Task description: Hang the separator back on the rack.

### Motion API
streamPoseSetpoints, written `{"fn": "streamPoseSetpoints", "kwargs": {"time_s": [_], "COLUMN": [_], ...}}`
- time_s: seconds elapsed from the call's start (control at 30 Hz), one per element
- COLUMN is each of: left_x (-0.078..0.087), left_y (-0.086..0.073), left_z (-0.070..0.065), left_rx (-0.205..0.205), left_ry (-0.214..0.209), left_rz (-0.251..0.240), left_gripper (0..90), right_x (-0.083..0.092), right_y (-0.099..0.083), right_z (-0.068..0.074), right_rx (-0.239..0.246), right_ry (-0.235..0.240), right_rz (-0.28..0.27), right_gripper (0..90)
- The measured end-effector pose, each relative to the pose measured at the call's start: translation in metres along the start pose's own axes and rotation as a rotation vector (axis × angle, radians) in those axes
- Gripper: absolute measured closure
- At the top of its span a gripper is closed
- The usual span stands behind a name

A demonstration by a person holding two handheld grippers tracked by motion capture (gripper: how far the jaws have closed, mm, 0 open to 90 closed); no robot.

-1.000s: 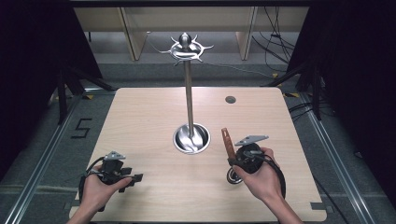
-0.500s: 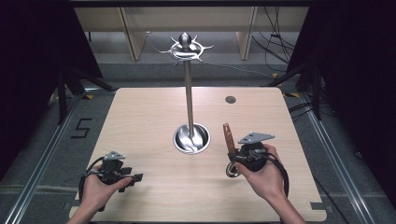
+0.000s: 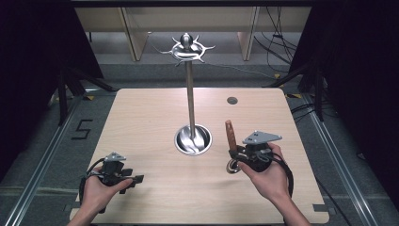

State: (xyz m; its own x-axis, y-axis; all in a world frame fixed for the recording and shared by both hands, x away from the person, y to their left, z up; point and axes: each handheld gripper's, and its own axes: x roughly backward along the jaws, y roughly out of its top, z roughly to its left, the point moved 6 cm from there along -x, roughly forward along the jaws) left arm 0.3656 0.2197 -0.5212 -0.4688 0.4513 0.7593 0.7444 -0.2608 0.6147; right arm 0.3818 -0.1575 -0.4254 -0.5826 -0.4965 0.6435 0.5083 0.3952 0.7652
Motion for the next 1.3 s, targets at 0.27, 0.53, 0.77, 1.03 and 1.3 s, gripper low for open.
{"fn": "streamPoseSetpoints", "kwargs": {"time_s": [0.27, 0.53, 0.77, 1.03, 1.3], "left_x": [0.0, 0.001, 0.001, 0.001, 0.001], "left_y": [0.0, 0.0, 0.0, 0.0, 0.0], "left_z": [0.001, 0.001, 0.001, 0.001, 0.001], "left_rx": [0.004, 0.004, 0.002, 0.0, 0.0], "left_ry": [-0.003, 0.001, -0.003, -0.002, -0.003], "left_rz": [-0.001, -0.001, -0.003, -0.003, -0.004], "left_gripper": [40.4, 40.4, 40.4, 40.3, 40.3], "right_x": [0.005, 0.011, 0.015, 0.019, 0.021], "right_y": [0.005, 0.014, 0.022, 0.033, 0.046], "right_z": [-0.003, -0.005, -0.004, -0.002, -0.001], "right_rx": [-0.004, 0.038, 0.043, 0.067, 0.09], "right_ry": [0.001, 0.011, 0.02, 0.04, 0.037], "right_rz": [-0.043, -0.074, -0.1, -0.119, -0.161], "right_gripper": [70.1, 70.1, 70.1, 70.0, 70.1]}}
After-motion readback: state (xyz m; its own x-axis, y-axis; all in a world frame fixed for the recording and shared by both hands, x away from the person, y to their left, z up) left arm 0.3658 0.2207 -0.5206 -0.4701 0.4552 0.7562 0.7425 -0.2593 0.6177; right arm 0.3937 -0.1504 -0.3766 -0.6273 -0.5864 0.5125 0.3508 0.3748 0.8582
